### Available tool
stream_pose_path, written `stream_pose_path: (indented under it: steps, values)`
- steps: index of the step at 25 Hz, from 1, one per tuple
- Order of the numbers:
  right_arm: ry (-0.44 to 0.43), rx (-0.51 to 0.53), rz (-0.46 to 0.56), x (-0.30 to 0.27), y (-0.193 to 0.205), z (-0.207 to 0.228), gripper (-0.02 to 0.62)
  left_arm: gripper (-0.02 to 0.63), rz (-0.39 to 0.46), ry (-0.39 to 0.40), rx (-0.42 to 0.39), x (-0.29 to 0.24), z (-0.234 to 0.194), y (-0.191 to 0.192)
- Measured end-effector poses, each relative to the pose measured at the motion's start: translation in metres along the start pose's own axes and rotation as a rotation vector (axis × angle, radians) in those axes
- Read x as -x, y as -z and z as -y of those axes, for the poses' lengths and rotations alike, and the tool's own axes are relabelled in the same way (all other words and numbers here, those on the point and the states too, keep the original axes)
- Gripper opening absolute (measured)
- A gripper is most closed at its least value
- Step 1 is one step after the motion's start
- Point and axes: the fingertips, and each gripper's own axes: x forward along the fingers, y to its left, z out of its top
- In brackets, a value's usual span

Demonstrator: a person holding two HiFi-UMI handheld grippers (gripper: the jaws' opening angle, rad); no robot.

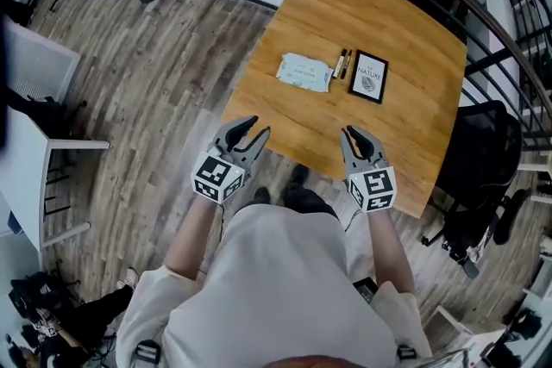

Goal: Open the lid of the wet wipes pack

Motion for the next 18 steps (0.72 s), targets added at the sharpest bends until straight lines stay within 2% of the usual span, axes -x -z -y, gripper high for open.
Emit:
stream_pose_path:
  steps: [10,18]
  values:
    - [-0.134,0.027,-0.052,-0.049,0.014,0.054,0.035,0.137,-0.035,-0.079,0.032,-0.064,-0.012,0.01]
    - [-0.175,0.03,-0.095,-0.084,0.024,0.08,0.035,0.137,-0.079,-0.099,0.065,-0.101,-0.03,0.024]
